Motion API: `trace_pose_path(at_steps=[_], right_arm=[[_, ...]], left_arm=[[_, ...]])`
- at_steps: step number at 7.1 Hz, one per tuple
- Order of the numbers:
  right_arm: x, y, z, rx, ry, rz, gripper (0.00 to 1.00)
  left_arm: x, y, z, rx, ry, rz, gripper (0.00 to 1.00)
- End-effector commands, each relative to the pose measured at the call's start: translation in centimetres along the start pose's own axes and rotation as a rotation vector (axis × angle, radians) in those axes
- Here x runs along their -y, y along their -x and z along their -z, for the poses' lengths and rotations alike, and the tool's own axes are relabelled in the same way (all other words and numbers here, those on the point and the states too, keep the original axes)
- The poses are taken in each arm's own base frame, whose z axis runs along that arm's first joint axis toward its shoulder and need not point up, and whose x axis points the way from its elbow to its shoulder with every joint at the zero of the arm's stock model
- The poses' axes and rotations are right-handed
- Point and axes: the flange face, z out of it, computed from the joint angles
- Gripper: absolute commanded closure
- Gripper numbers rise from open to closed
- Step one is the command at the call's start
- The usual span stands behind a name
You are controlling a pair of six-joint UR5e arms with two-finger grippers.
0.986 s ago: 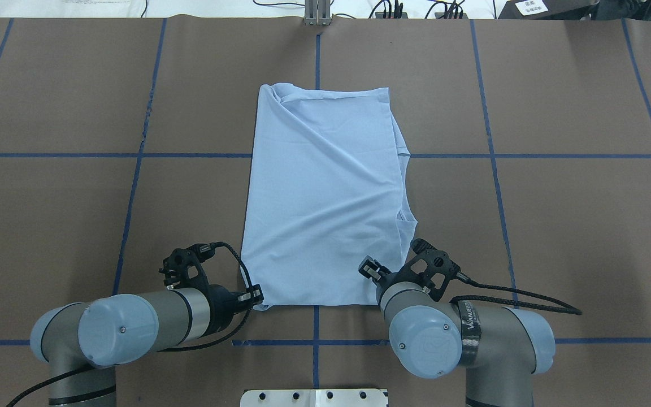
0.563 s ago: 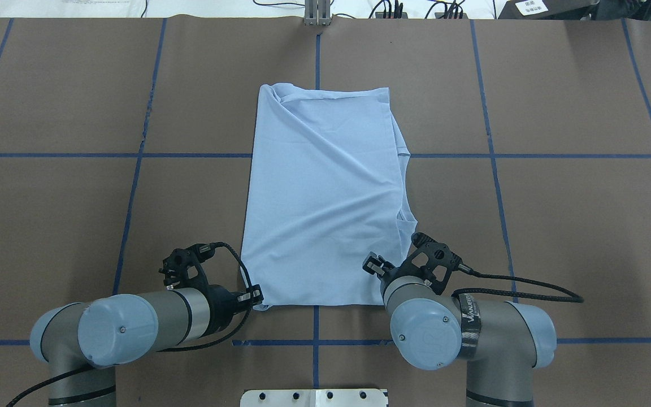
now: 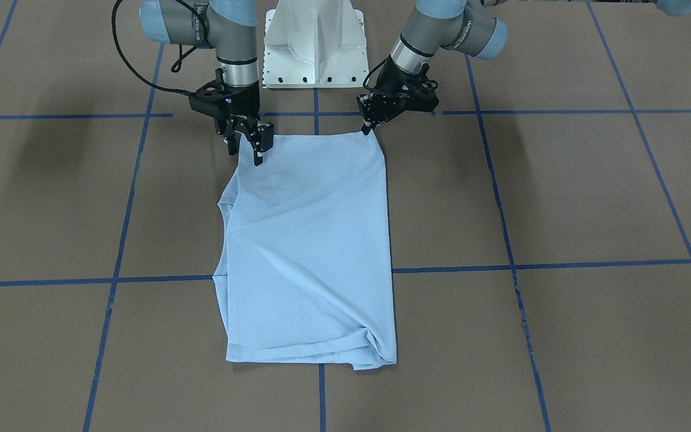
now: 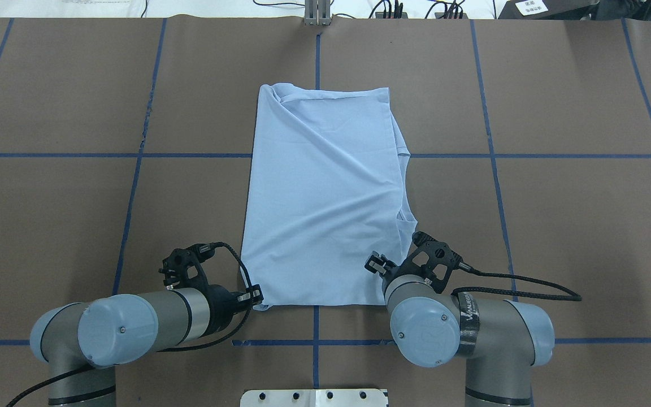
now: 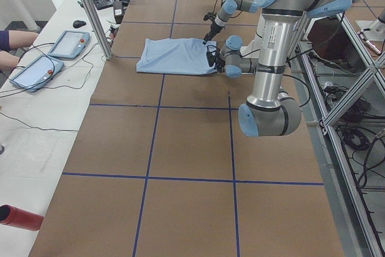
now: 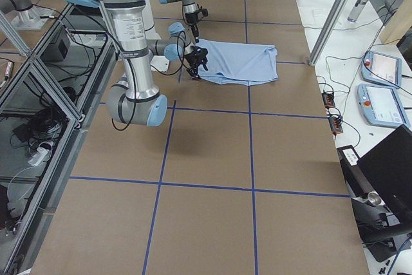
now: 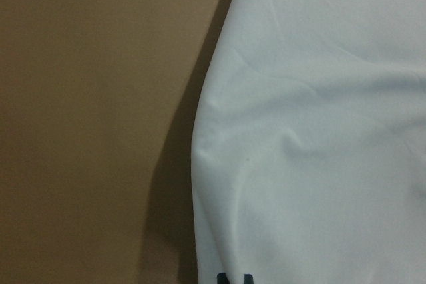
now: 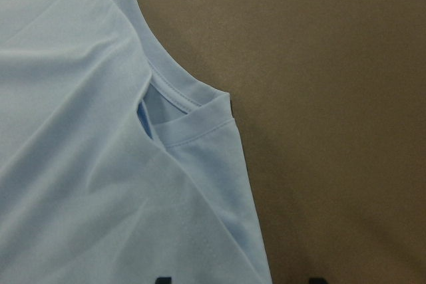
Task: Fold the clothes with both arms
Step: 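Pinch the nearest edge corners with both grippers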
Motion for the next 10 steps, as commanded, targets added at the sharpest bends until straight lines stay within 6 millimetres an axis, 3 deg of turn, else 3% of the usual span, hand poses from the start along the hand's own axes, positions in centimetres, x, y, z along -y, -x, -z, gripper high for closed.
trace_pose_path(at_steps=[1,2,3,6,7,10], right_arm=[[0.3,0.0,-0.7,-0.005,-0.008,-0.003,0.3],[0.3,0.6,-0.4,0.004,-0.006,-0.011,0.46],[0.3,0.9,-0.3,0.011,-0.006,-0.025,0.76],[0.2,0.9,-0.5,0.008,-0.007,-0.025,0.85],[0.4,1.4,-0.2,0.019,-0.007,-0.031,1.0],[1.4,2.8,0.9,0.048,-0.007,-0.054,1.0]], left_arm=[[0.0,0.0,0.0,0.0,0.001,0.0,1.0],[0.0,-0.1,0.0,-0.001,0.002,0.0,1.0],[0.0,-0.1,0.0,-0.001,0.002,0.0,1.0],[-0.1,-0.2,0.2,-0.005,0.004,-0.004,1.0],[-0.1,-0.3,0.3,-0.008,0.006,-0.007,1.0],[-0.2,-0.9,1.1,-0.025,0.009,-0.009,1.0]])
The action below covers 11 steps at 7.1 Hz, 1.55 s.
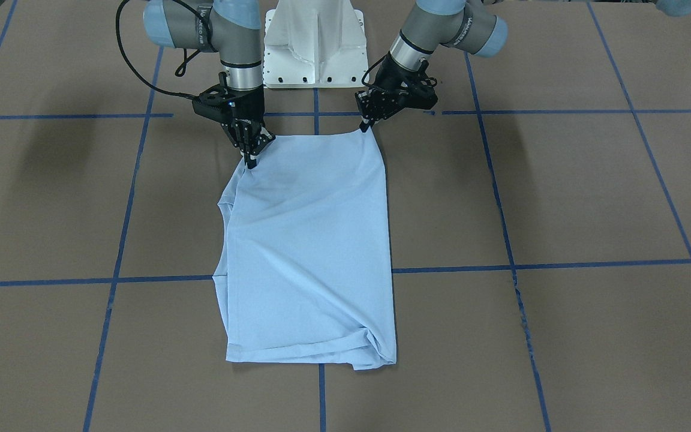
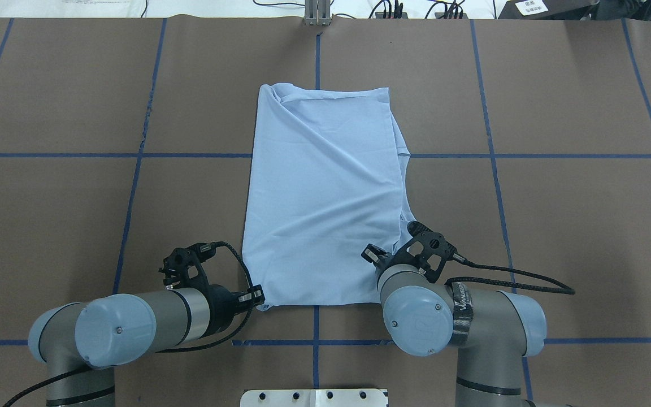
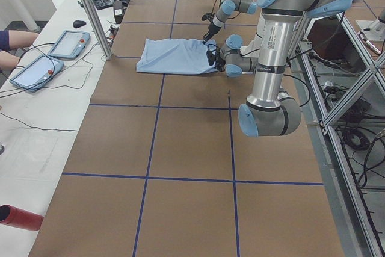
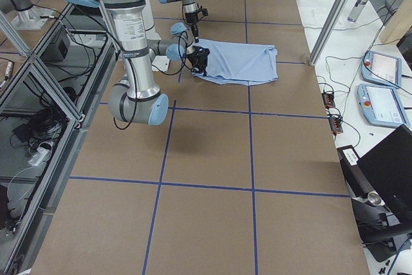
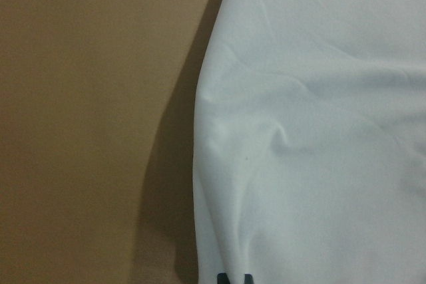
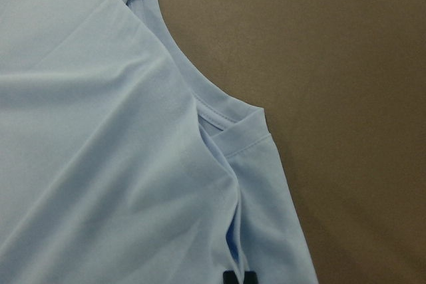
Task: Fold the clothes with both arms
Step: 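Pinch the nearest edge corners with both grippers, then lift the nearest edge with both grippers and pull it toward the robot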
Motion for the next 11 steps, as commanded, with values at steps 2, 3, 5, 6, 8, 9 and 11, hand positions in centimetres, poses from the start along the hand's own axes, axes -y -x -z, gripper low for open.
trace_pose_path(at_steps=[2,3,5,6,8,9,11], right_arm=[[1.7,1.9,4.1,0.07,0.027,-0.035,1.0],[2.5,2.0,6.0,0.097,0.04,-0.047,1.0],[3.9,1.1,9.2,0.111,0.055,-0.057,1.0],[3.9,0.5,13.5,0.087,0.081,-0.064,1.0],[4.0,-0.7,21.4,0.057,0.132,-0.074,1.0],[3.2,0.1,21.3,0.052,0.131,-0.069,1.0],[1.8,1.3,18.7,0.023,0.101,-0.049,1.0]], left_arm=[[0.1,-1.5,3.1,-0.031,0.027,0.001,1.0],[-0.2,-3.2,6.2,-0.018,0.043,0.001,1.0],[-0.4,-5.8,12.7,-0.007,0.043,0.0,1.0],[-0.6,-6.8,15.9,0.0,0.044,0.001,1.0],[-1.2,-7.7,22.3,0.021,0.11,0.002,1.0],[-1.3,-7.9,22.1,0.051,0.122,0.003,1.0],[-1.1,-8.4,19.7,0.078,0.106,0.006,1.0]])
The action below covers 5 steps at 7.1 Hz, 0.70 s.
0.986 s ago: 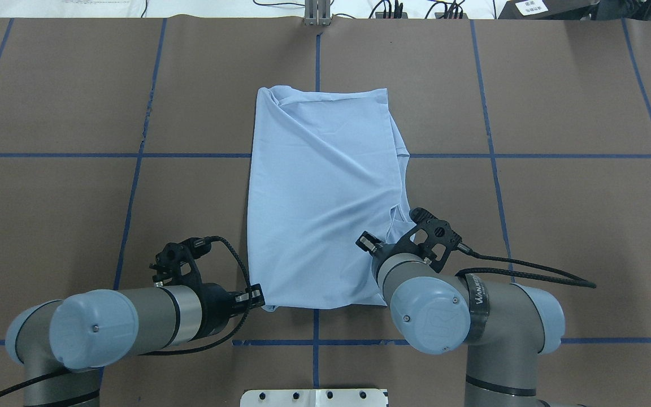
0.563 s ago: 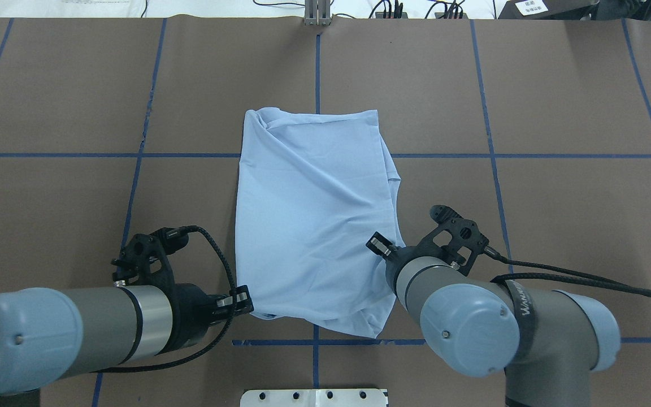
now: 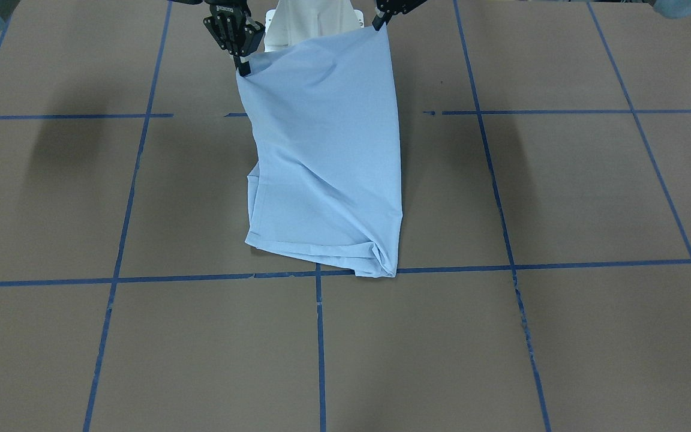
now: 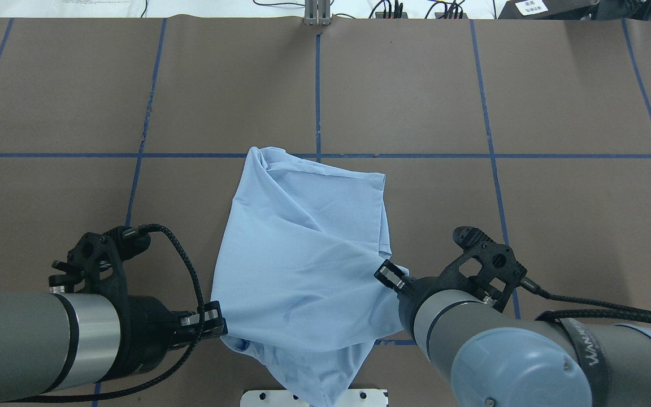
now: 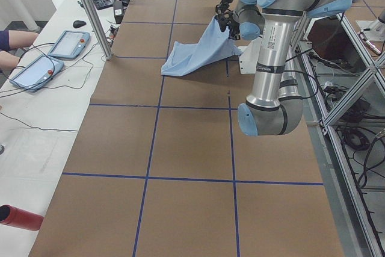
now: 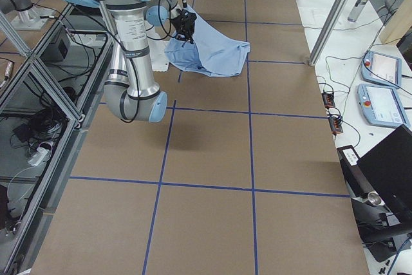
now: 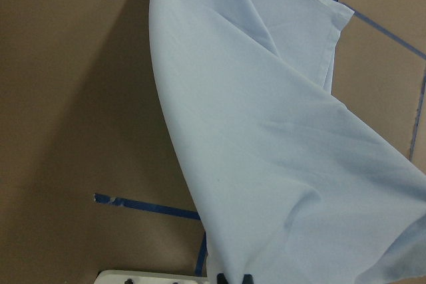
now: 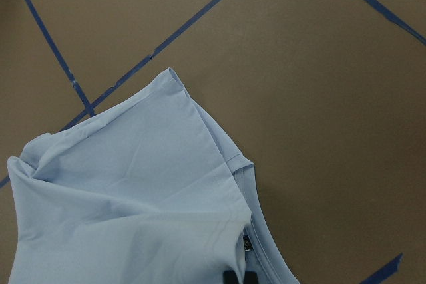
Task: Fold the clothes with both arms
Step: 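Lift the nearest edge with both grippers and pull it toward the robot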
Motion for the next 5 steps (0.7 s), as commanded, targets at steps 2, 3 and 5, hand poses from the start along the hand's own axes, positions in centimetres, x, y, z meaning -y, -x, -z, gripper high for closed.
trace_pose_path(at_steps=[2,3,5], right_arm=[[1.2,3.2,-5.7,0.006,-0.071,0.003,1.0],[2.8,4.5,-9.1,0.02,-0.103,-0.012,1.0],[5.2,8.4,-13.3,-0.019,-0.133,-0.028,1.0]], left_arm=[[3.9,-4.1,-4.6,0.032,-0.084,-0.022,1.0],[7.3,-5.2,-6.6,0.066,-0.141,-0.054,1.0],[14.8,-6.6,-9.4,0.138,-0.242,-0.097,1.0]])
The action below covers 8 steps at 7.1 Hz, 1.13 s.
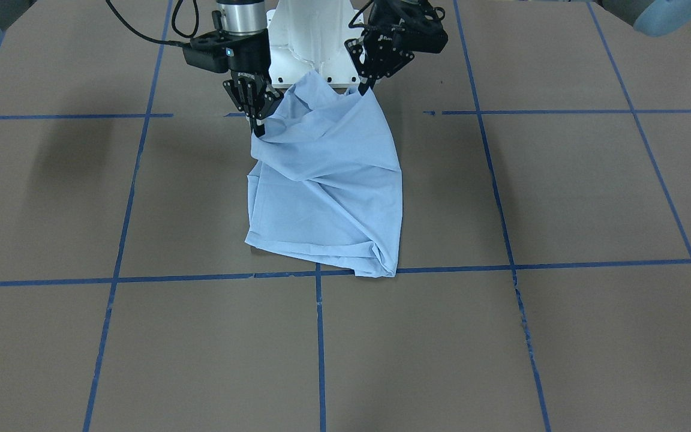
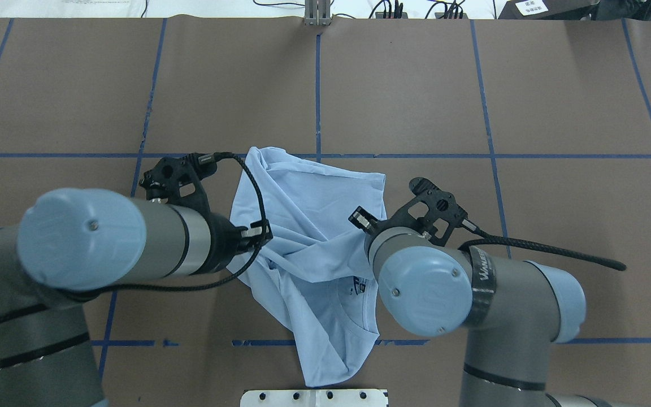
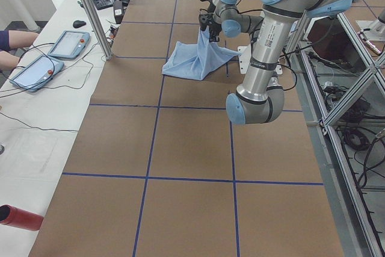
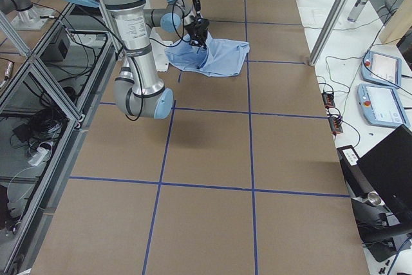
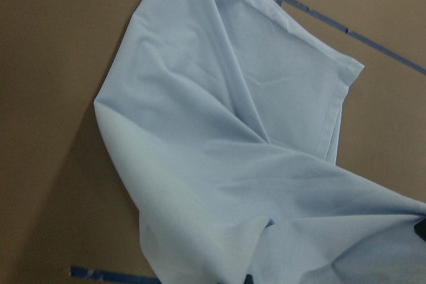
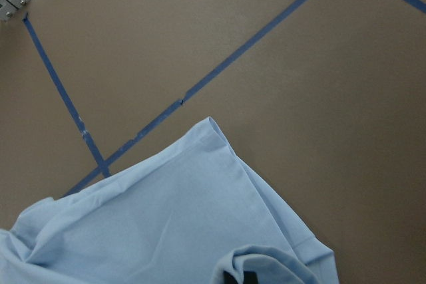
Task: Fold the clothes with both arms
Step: 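Carry the lifted edge away from the robot and fold it over the shirt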
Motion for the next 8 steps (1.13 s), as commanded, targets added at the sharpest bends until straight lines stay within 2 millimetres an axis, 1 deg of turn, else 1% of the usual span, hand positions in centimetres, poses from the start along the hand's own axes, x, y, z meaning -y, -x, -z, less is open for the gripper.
trace_pose_path(at_steps=[1,2,3,4,5,6,7,8], right_arm=[[1.7,3.2,-4.4,-0.044,-0.042,-0.012,1.0],[2.2,3.5,-6.4,-0.06,-0.059,-0.016,1.0],[2.7,3.6,-9.1,-0.053,-0.069,-0.028,1.0],[3.4,4.2,-11.4,-0.045,-0.077,-0.04,1.0],[4.0,4.6,-13.4,-0.065,-0.089,-0.031,1.0],[4.2,4.9,-15.5,-0.079,-0.101,-0.034,1.0],[4.4,4.6,-16.9,-0.079,-0.104,-0.034,1.0],[4.8,4.6,-17.0,-0.08,-0.106,0.005,1.0]], left_arm=[[7.3,-2.8,-5.1,0.061,-0.094,-0.022,1.0],[10.4,-3.5,-7.5,0.062,-0.126,-0.034,1.0],[13.5,-3.5,-9.6,0.081,-0.156,-0.046,1.0],[17.1,-4.1,-11.6,0.11,-0.186,-0.057,1.0],[20.4,-4.3,-14.5,0.135,-0.207,-0.064,1.0],[22.2,-3.7,-18.2,0.131,-0.216,-0.071,1.0],[22.7,-2.6,-20.3,0.133,-0.214,-0.088,1.0],[23.1,-1.3,-22.0,0.172,-0.207,-0.1,1.0]])
